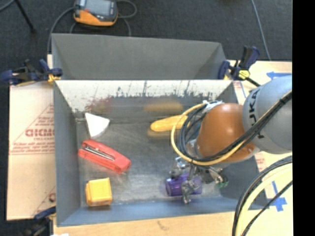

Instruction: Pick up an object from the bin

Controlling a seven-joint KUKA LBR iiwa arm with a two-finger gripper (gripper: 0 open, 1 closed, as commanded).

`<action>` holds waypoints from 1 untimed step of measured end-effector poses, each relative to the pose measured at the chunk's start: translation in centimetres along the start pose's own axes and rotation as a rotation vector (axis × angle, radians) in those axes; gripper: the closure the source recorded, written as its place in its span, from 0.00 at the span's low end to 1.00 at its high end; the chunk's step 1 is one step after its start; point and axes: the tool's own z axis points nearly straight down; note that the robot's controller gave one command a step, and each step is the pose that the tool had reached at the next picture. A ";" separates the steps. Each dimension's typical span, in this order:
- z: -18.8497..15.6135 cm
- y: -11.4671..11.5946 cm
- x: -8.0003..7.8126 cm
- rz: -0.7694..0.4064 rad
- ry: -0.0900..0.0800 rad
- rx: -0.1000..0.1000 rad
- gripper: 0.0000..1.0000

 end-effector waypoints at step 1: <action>0.0 0.0 0.0 -0.001 0.000 0.000 1.00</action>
Offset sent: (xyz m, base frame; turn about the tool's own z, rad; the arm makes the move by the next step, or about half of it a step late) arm 0.0000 0.0000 0.0000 0.0000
